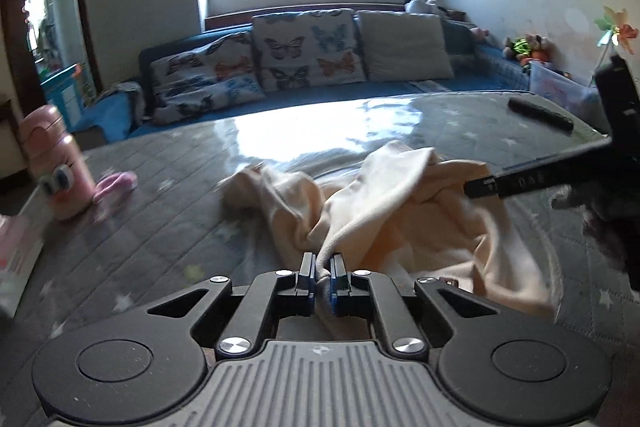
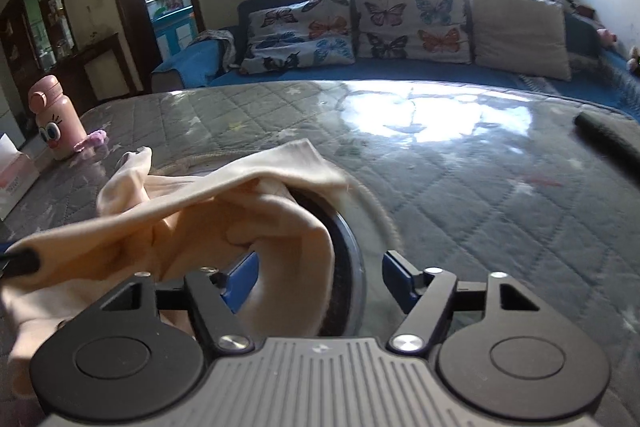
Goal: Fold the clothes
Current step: 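Close the left gripper on the sweatshirt while the right gripper grasps another edge, then lift the sweatshirt with both grippers, shake it out and lay it flat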
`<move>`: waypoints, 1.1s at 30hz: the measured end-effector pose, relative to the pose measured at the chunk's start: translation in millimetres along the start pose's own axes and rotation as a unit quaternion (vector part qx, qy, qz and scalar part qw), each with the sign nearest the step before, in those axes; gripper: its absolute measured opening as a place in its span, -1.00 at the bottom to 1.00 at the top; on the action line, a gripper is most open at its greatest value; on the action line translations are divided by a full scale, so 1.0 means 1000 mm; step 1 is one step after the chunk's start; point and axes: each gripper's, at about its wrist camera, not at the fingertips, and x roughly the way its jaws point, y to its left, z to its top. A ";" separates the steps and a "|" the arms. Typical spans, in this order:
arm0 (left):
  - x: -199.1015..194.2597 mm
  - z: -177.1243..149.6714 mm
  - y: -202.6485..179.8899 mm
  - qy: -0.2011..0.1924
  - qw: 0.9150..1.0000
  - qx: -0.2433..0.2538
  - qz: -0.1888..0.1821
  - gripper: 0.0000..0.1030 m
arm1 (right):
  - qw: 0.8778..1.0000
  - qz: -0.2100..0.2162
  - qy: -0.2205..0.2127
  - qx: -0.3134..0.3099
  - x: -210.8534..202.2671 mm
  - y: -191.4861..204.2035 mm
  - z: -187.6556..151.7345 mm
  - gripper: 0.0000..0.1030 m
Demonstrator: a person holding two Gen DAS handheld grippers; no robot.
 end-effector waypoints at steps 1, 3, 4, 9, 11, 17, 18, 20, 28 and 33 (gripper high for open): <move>-0.001 -0.003 0.004 0.003 1.000 -0.003 0.003 -0.85 | 1.000 0.000 0.001 -0.003 0.004 0.001 0.001 0.33; -0.002 -0.008 0.011 0.012 1.000 -0.009 0.010 -0.85 | 1.000 0.002 0.000 -0.012 0.012 0.003 0.003 0.25; -0.001 -0.010 0.015 0.020 1.000 -0.011 0.012 -0.85 | 1.000 0.003 0.000 -0.015 0.016 0.004 0.004 0.09; 0.000 -0.003 0.008 0.020 1.000 0.010 0.005 -0.74 | 1.000 0.028 0.004 -0.008 0.021 0.006 0.006 -0.39; 0.003 0.006 -0.003 0.007 1.000 0.027 -0.005 -0.44 | 0.999 0.030 0.001 -0.010 0.019 0.007 0.006 -0.56; 0.036 0.030 -0.043 0.007 0.995 0.094 -0.038 -0.02 | 0.999 0.030 -0.009 -0.013 0.008 0.008 0.007 -0.75; 0.043 0.033 -0.049 0.011 0.994 0.103 -0.041 -0.02 | 0.999 0.030 -0.012 -0.014 0.006 0.008 0.008 -0.82; 0.061 0.036 -0.061 0.025 0.992 0.121 -0.036 -0.02 | 0.999 0.029 -0.017 -0.016 0.003 0.008 0.010 -0.83; 0.105 0.038 -0.068 0.057 0.990 0.125 -0.008 -0.80 | 0.999 0.033 -0.015 -0.028 0.005 0.008 0.008 -0.80; 0.090 0.042 -0.052 0.027 0.995 0.100 0.009 -0.88 | 0.998 0.034 -0.016 -0.049 0.012 0.014 0.008 -0.79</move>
